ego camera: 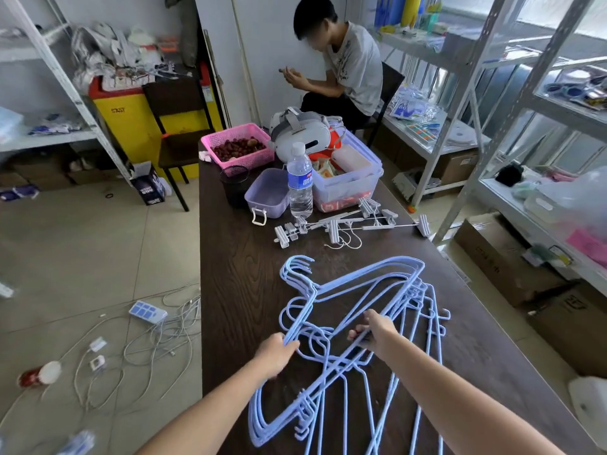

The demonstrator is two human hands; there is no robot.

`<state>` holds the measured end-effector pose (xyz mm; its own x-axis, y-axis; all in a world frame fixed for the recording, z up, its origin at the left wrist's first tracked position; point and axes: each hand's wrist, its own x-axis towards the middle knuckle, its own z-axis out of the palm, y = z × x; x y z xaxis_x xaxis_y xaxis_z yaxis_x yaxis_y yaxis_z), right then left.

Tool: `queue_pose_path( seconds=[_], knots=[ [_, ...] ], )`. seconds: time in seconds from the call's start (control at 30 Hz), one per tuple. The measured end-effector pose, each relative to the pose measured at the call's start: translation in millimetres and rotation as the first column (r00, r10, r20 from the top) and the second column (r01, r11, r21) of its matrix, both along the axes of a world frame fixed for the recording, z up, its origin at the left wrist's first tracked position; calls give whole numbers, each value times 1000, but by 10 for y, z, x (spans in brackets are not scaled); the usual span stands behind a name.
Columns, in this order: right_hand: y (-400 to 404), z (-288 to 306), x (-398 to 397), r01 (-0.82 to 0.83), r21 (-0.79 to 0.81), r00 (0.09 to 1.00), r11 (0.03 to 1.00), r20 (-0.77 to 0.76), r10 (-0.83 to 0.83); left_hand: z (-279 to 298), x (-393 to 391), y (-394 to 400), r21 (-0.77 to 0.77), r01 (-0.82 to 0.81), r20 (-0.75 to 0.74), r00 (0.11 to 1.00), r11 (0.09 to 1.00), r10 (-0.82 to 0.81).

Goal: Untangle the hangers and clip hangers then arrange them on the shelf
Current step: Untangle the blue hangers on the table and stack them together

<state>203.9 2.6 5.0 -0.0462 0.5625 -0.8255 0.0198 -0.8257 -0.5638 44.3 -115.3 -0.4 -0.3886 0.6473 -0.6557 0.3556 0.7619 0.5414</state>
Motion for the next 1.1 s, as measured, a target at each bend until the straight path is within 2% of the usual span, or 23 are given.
queue_pose_path(
  seconds=[0.03,0.1,0.23,0.3,0.37,0.47,0.53,0.57,0.63,0.7,0.77,0.83,0.93,1.07,1.1],
  knots=[
    [24,45,13,-89,7,995,996,33,89,-26,6,-1,24,30,-93,995,999,-28],
    [85,120,78,-253,27,963,967,100,249,-26,18,-9,69,53,-186,982,996,-40],
    [180,183,310,-486,43,829,873,338,445,36,-2,-22,146,67,-253,967,987,-28],
    [179,204,371,-557,-3,759,830,403,511,95,-3,-51,191,73,-254,967,979,-22],
    [150,232,363,-569,-49,766,821,332,550,157,-4,-99,221,65,-241,971,973,-10],
    [69,331,311,-563,-94,810,821,132,571,226,-30,-174,252,38,-203,979,967,15],
    [25,363,295,-547,-80,830,833,81,552,276,-51,-217,260,12,-195,980,966,40],
    [10,358,300,-504,-49,857,863,102,506,299,-59,-236,265,-1,-195,979,964,55],
    [-24,285,355,-440,88,875,894,268,404,345,-88,-278,279,-32,-167,983,960,81],
    [-60,189,450,-536,143,762,832,507,403,378,-126,-330,287,-54,-127,987,957,94],
    [-114,124,505,-605,100,681,790,579,449,408,-147,-378,289,-72,-91,991,955,102],
    [-143,67,497,-588,117,724,800,516,457,427,-132,-420,292,-95,-53,992,952,115],
    [-166,48,456,-556,238,788,796,454,415,459,-104,-467,298,-145,-5,988,944,153],
    [-100,193,414,-461,452,859,763,443,256,524,-99,-493,332,-235,50,972,913,232],
    [-73,258,389,-387,502,904,774,372,211,536,-84,-491,342,-270,83,963,900,258]
  ],
)
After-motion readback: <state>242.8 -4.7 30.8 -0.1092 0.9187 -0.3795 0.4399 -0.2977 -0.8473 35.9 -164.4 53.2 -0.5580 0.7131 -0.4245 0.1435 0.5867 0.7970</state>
